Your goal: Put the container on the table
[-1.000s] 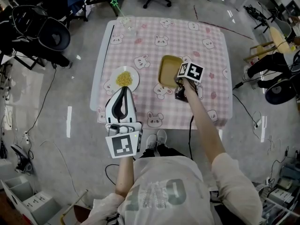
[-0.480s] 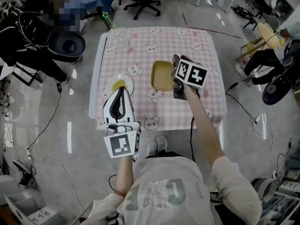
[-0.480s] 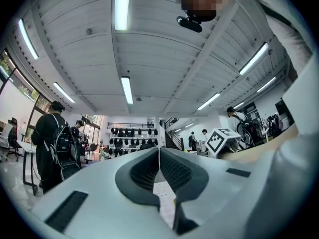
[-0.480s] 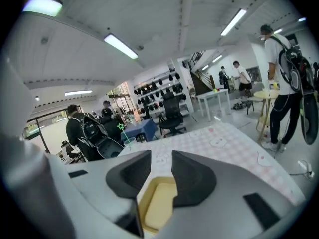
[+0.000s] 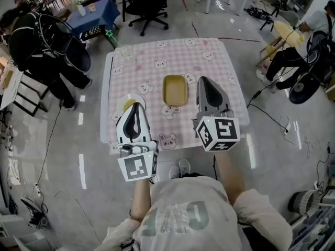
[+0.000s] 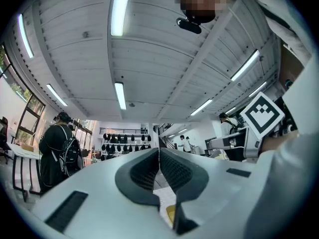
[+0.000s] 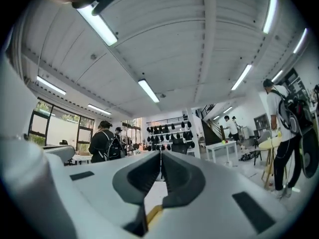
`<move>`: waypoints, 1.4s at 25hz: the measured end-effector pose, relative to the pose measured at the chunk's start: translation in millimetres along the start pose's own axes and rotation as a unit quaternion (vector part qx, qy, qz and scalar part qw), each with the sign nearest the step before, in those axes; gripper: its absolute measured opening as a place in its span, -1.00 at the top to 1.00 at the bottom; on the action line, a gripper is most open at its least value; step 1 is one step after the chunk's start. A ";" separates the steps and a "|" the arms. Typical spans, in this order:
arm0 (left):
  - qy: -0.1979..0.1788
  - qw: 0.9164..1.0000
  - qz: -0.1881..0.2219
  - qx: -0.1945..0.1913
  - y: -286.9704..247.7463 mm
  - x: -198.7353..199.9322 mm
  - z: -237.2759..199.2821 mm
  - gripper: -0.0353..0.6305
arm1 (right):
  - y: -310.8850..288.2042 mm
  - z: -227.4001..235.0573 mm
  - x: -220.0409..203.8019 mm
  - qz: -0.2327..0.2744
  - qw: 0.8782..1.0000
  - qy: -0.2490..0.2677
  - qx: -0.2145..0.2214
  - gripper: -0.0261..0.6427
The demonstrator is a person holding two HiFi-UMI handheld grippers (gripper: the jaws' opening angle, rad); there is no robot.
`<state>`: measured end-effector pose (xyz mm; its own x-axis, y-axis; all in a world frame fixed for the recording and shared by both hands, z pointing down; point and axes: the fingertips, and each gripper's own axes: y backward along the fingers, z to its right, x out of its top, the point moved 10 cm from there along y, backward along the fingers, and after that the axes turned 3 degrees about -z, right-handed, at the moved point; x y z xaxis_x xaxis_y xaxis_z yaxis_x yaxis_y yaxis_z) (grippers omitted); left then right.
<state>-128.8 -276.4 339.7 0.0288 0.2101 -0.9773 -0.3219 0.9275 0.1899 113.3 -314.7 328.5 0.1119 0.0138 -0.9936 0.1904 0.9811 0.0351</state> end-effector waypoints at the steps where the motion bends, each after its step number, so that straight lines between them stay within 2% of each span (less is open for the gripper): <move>1: 0.002 1.000 0.002 -0.002 1.7 0.5 1.6 0.81 | 10.1 -3.7 -1.7 0.005 1.000 0.009 -0.003 0.83; 4: 0.008 1.000 0.004 -0.008 6.0 3.3 6.7 0.81 | 34.9 -11.4 -7.9 0.005 1.000 0.017 -0.008 0.83; 10: 0.005 1.000 -0.001 -0.018 12.9 4.6 12.1 0.81 | 59.3 -16.6 -25.6 -0.030 1.000 0.005 -0.006 0.83; 20: 0.002 1.000 -0.003 -0.028 14.8 6.5 19.0 0.81 | 66.4 -22.0 -24.2 -0.030 0.999 0.011 0.001 0.83; 35: 0.012 1.000 -0.014 -0.019 15.4 10.7 21.1 0.81 | 67.8 -17.0 -20.4 -0.032 0.999 0.002 0.004 0.83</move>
<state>-113.5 -253.3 334.2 0.0156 0.1756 -0.9843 -0.3576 0.9203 0.1585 107.4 -245.3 349.4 0.0959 -0.0490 -0.9942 0.2048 0.9784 -0.0285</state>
